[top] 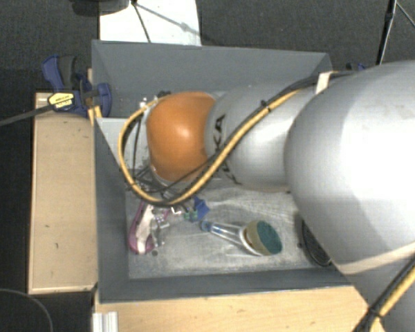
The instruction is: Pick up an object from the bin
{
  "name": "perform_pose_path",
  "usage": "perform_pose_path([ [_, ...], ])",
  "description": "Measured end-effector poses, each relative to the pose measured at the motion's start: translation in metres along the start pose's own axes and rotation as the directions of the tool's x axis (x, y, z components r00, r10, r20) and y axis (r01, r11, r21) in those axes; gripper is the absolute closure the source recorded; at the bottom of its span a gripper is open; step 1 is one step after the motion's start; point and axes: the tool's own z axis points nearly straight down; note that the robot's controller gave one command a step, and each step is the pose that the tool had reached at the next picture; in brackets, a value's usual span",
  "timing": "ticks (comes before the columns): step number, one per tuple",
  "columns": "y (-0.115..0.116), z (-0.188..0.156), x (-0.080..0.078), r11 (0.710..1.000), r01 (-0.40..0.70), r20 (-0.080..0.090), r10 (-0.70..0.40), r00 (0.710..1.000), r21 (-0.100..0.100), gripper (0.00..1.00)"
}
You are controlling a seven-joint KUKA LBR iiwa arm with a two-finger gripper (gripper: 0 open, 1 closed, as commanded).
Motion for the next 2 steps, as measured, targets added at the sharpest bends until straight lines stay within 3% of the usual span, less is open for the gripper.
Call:
perform_pose_path([
  [1,0.014,-0.011,0.004,0.913,0.407,0.002,-0.407,0.913,-0.001,0.0],
  [2,0.013,-0.025,-0.002,0.672,0.741,0.002,-0.741,0.672,-0.001,0.0],
])
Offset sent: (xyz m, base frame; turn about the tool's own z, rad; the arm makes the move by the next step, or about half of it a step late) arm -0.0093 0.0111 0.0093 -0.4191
